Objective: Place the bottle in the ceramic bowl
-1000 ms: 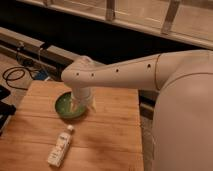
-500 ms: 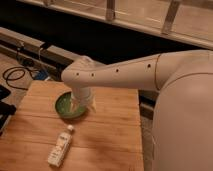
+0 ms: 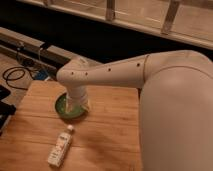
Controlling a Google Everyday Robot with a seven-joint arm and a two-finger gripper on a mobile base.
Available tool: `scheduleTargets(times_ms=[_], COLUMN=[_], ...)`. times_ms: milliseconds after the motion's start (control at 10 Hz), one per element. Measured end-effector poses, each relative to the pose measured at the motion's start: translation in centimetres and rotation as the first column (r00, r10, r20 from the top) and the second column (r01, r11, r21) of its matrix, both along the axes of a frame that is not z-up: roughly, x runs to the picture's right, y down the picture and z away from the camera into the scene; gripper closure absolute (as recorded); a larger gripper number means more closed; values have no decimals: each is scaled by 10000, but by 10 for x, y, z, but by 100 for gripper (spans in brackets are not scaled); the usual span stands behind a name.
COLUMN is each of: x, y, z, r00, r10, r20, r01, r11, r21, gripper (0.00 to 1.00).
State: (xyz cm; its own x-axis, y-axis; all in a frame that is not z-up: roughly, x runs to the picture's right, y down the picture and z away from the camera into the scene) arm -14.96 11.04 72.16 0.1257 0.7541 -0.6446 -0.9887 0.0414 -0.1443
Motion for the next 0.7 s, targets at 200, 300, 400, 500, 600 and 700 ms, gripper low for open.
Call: scheduleTargets(times_ms=[200,300,400,500,600,700], x=[-48,-58,-68,-74,-76,-72], y=[6,7,10,15,22,32], z=[13,15,15,13,8,2], r00=[9987,9982,9971,9957,9937,9918], r10=[-338,-438,-600,-753,-966,-1168], r20=[373,418,476,537,572,528], r01=[350,455,625,785,1003,1206], r11=[9989,9981,9966,9951,9928,9897], r21=[-314,-414,-538,-602,-657,-768], gripper=[35,35,35,35,35,35])
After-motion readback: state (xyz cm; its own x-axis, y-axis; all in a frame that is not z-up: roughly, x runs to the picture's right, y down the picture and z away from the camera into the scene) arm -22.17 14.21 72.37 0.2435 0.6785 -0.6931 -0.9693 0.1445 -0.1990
